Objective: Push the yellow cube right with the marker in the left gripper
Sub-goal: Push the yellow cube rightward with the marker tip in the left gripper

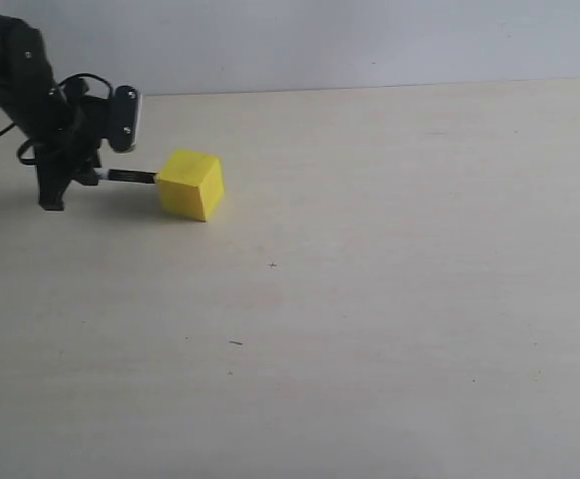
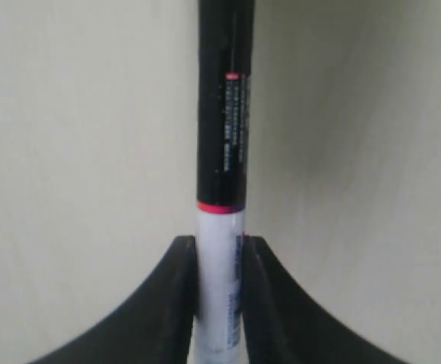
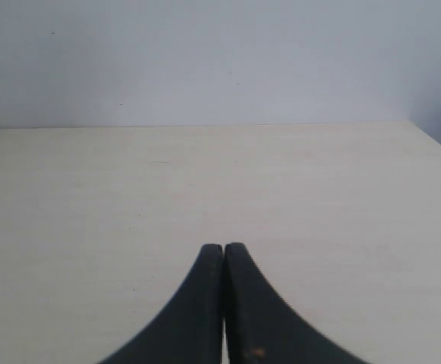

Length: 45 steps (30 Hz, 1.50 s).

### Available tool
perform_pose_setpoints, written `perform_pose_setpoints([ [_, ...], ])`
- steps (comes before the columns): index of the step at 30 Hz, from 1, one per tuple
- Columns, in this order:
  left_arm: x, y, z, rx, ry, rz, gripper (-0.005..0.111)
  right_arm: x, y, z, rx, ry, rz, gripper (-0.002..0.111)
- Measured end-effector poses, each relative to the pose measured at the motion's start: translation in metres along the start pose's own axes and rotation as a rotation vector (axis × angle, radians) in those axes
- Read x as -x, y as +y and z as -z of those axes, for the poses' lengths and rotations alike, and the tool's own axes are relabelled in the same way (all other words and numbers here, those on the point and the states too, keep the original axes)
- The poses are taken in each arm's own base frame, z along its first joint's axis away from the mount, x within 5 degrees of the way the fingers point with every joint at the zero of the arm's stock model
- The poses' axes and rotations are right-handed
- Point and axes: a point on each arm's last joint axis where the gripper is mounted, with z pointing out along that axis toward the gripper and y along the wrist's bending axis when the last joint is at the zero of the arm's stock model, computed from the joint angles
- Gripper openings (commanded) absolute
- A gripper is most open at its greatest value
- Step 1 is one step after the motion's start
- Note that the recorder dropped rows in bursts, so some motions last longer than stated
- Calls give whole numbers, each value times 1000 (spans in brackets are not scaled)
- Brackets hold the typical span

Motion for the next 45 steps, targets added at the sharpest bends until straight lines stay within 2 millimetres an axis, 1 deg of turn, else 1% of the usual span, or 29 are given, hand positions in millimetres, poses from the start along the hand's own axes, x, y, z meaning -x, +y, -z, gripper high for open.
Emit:
perform_pose_setpoints([
  [1,10,1,2,8,-11,-10,0,0,0,0,0,0,0,0],
  [3,21,4,5,23,-24,-5,0,0,0,0,0,0,0,0],
  [5,21,7,8,28,-24,13,0,0,0,0,0,0,0,0],
  [6,18,8,8,22,-20,25,0,0,0,0,0,0,0,0],
  [11,5,2,8,-65,15,54,0,0,0,0,0,0,0,0],
  [14,3,0,8,-82,20,58,0,0,0,0,0,0,0,0],
  [16,7,0,8,-82,17,49,0,0,0,0,0,0,0,0],
  [18,17,-2,9,-92,10,33,0,0,0,0,2,0,0,0],
  [23,57,-15,14,-142,-14,-49,0,0,2,0,33,-1,7,0],
  [25,66,-18,15,-149,-24,-53,0,0,2,0,38,-1,6,0],
  [28,68,-20,15,-163,-19,-34,0,0,2,0,38,-1,6,0],
  [32,60,-20,15,-187,-2,7,0,0,2,0,39,-1,6,0],
  [37,59,-18,14,-168,-4,14,0,0,3,0,50,-1,9,0],
  [42,73,-12,14,-75,-62,21,0,0,3,0,50,-1,9,0],
  [45,81,-12,15,-62,-76,18,0,0,3,0,50,-1,9,0],
])
